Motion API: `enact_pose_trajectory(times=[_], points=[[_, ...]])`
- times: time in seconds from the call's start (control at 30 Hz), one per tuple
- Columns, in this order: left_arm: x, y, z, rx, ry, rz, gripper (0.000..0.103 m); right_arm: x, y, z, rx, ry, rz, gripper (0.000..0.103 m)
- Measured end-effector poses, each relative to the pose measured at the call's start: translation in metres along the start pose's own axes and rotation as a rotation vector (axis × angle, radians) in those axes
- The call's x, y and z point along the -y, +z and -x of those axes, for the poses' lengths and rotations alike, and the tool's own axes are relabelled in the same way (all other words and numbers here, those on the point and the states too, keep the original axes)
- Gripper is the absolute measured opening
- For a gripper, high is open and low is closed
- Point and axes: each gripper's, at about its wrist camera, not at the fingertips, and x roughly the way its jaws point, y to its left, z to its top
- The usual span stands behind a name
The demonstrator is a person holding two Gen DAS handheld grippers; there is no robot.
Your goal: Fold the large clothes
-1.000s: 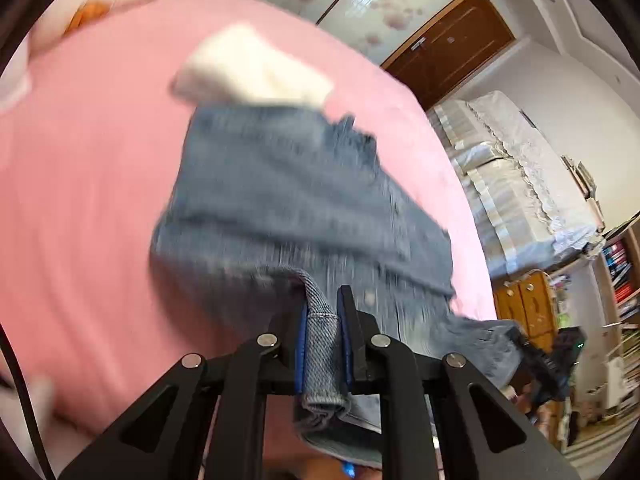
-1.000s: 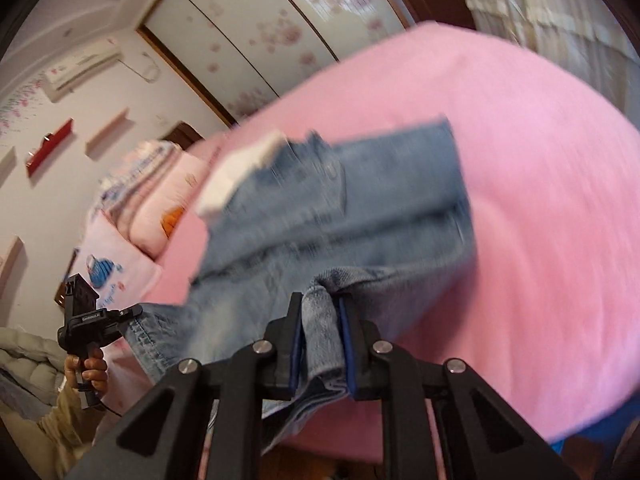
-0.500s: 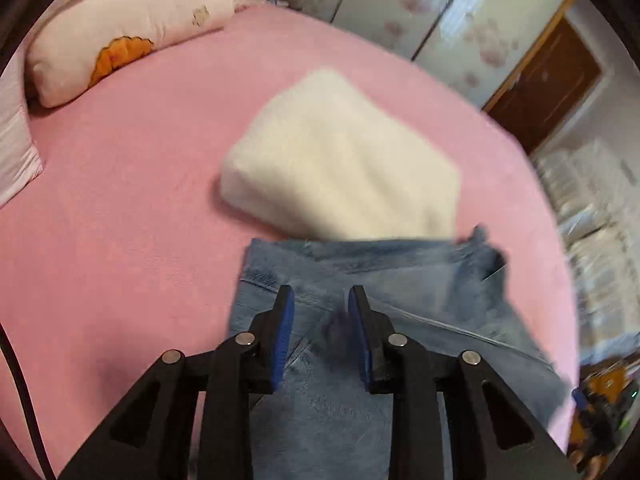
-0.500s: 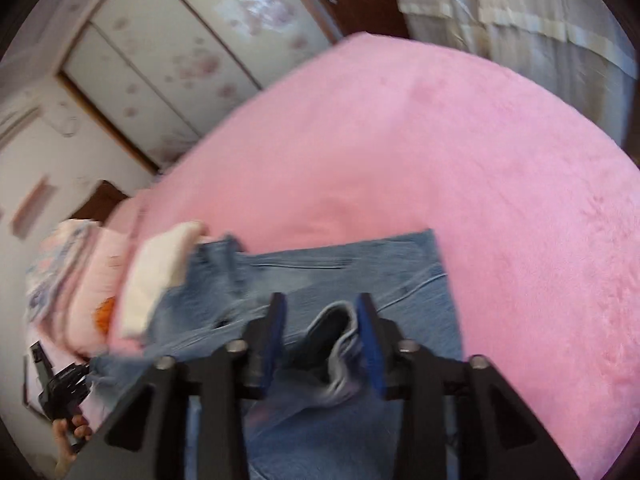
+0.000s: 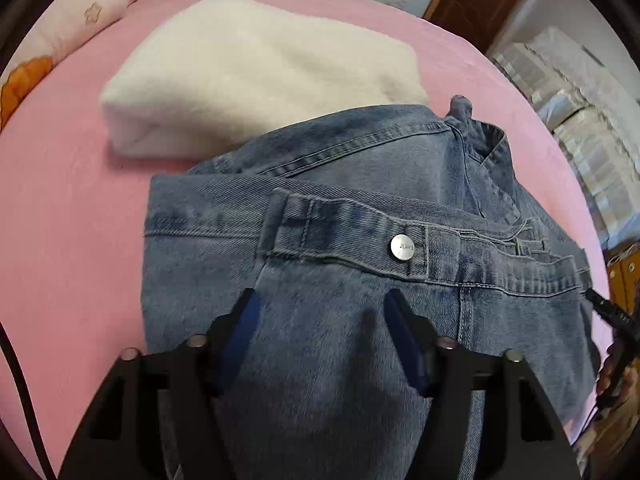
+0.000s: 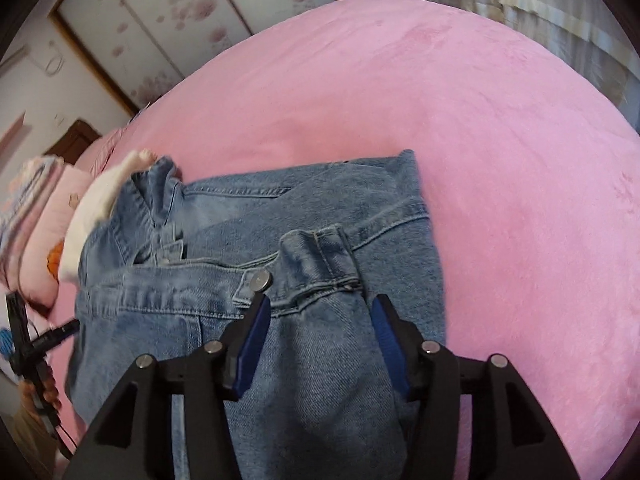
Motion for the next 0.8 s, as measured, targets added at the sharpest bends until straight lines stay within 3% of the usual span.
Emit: enact_pose_trajectory(times=[0.17,0.27,0.33,0.43,0.47,0.53,0.57,0.63,0.8], points=[[0.014,0.006,-0.017,-0.015,0.09,-0.089,0.066,-0.016,0.005,-0.014,-0.015,-0.052,0.079,0.06],[0.013,0.011,-0.025,-0.027,0.118,-0.106,0.078,-0.019,0.006,-0.018,-0.01,-0.065,0.097,0.062],[0.009,0.013,-0.029,-0.032,0.119,-0.118,0.085,-0.019,0.006,-0.021,-0.008,-0.067,0.1,0.062],[0.002,0.013,-0.032,-0.03,0.089,-0.115,0.085,-0.019,0.004,-0.024,0.0,-0.067,0.111,0.062],[0.001,0.013,-0.032,-0.028,0.08,-0.113,0.077,-0.019,0.003,-0.024,0.001,-0.069,0.115,0.062],[0.001,0.01,-0.028,-0.019,0.053,-0.109,0.038,-0.019,0.002,-0.024,0.008,-0.075,0.118,0.051],[0.0,0.008,-0.022,-0.013,0.06,-0.097,0.033,-0.02,0.001,-0.023,0.013,-0.087,0.12,0.049],[0.003,0.004,-0.014,0.015,0.095,-0.083,0.013,-0.021,-0.001,-0.019,0.03,-0.098,0.12,0.032],[0.008,-0.012,0.023,0.141,0.172,-0.029,0.006,-0.033,-0.008,0.005,0.11,-0.141,0.155,0.023]])
